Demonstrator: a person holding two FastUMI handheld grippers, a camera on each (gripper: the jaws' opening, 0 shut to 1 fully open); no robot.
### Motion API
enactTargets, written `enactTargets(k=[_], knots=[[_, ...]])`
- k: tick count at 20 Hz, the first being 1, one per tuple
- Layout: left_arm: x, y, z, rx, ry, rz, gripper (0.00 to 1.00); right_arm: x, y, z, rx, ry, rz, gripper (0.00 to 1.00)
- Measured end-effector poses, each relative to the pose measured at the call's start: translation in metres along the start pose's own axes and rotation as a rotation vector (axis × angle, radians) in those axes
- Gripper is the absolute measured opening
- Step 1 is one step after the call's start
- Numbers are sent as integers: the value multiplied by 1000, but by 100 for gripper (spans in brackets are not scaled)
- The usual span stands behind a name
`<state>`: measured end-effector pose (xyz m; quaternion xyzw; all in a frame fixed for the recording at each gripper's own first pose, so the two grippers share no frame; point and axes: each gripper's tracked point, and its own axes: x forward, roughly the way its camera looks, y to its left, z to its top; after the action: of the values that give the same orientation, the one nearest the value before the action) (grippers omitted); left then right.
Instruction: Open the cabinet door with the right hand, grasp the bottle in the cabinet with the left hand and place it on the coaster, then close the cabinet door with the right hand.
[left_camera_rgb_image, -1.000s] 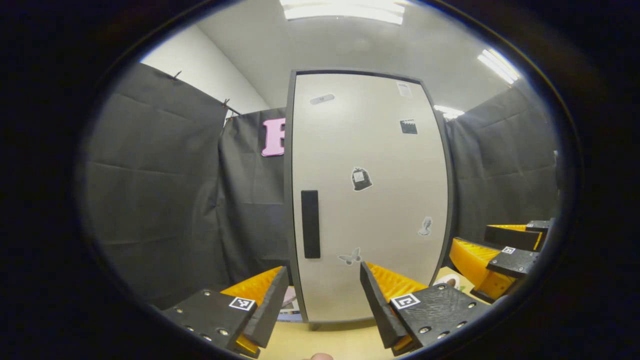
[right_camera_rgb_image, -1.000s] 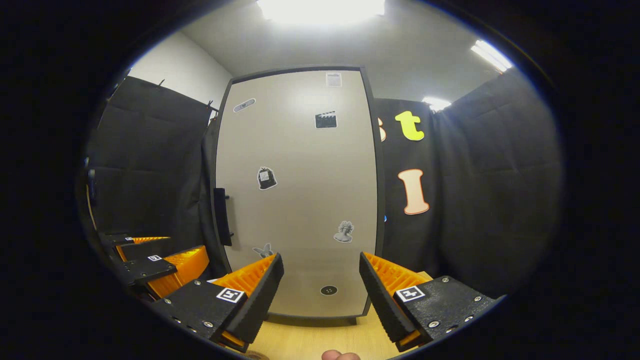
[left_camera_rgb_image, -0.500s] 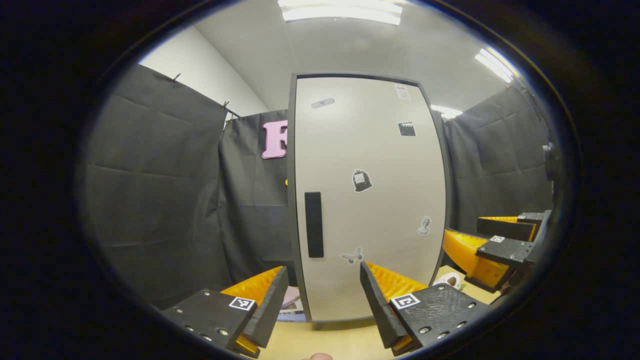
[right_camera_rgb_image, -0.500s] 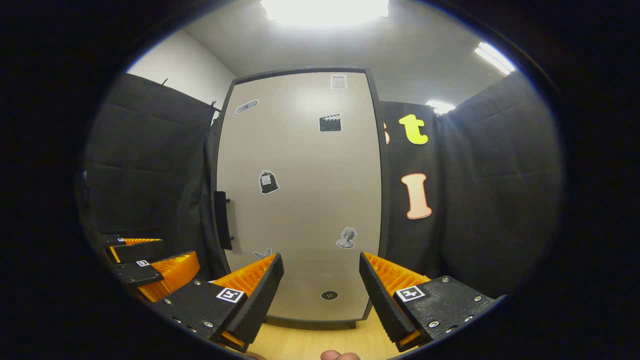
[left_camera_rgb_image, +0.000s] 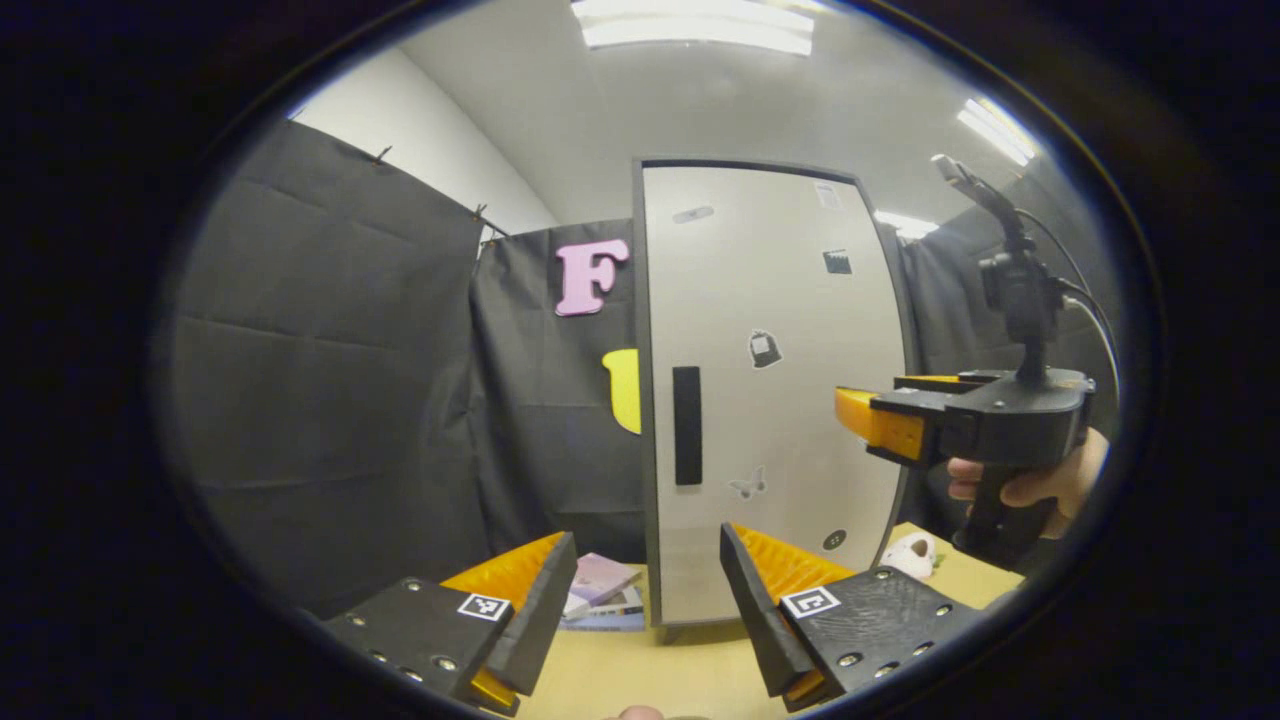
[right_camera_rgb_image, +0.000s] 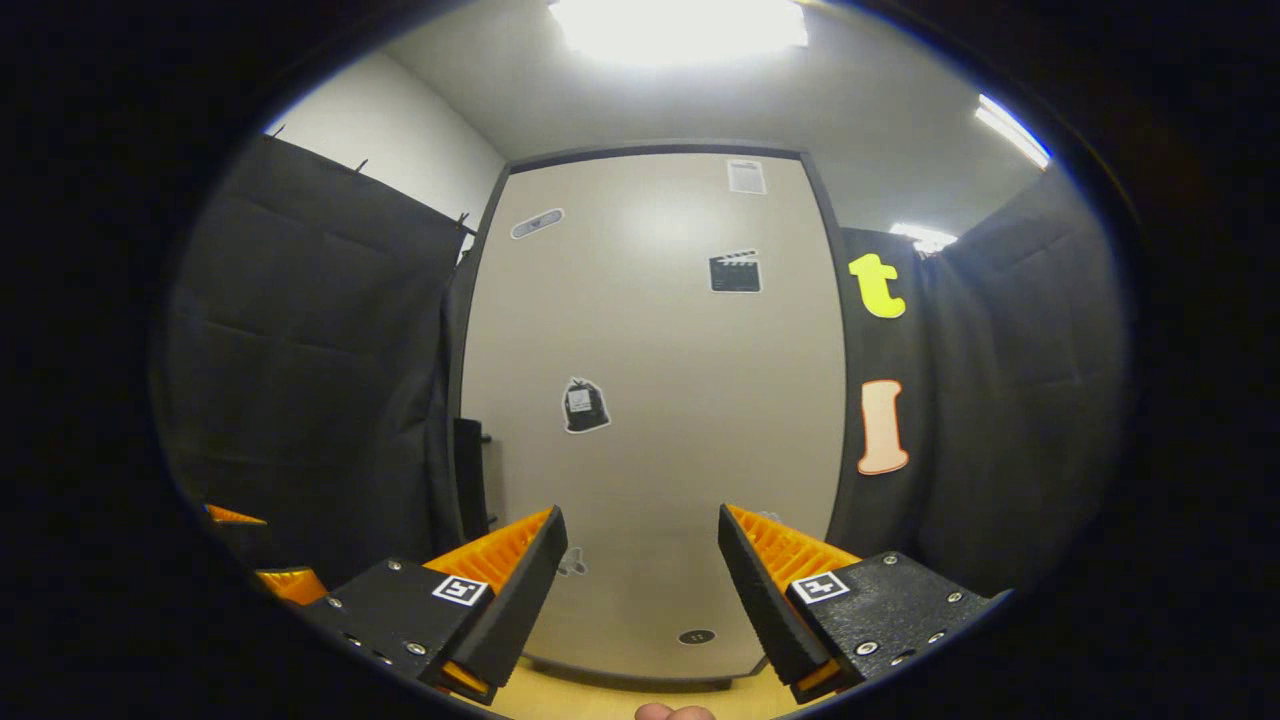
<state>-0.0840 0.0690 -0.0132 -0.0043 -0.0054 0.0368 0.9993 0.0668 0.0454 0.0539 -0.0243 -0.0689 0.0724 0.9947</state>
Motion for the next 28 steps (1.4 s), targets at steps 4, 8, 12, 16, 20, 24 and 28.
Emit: enactTargets(k=[4,8,12,16,20,24,28], knots=[[-33,30,-10,3,7,60,82,36,44,-5,25,13,67,94],[-61,54,-21,-11,18,96,83,62,82,-9,58,37,123,94],[-88,76,-24,59,10,130,87,82,113,-13,61,34,167,94],[-103,86,-30,100,27,155,87,102,141,-25,34,48,211,93],[-104,86,-31,72,24,157,87,113,141,-45,28,104,189,58],[-99,83,-38,76,42,136,83,118,143,-46,35,97,212,26],[-96,88,-35,95,32,113,87,116,143,-49,42,103,225,22]])
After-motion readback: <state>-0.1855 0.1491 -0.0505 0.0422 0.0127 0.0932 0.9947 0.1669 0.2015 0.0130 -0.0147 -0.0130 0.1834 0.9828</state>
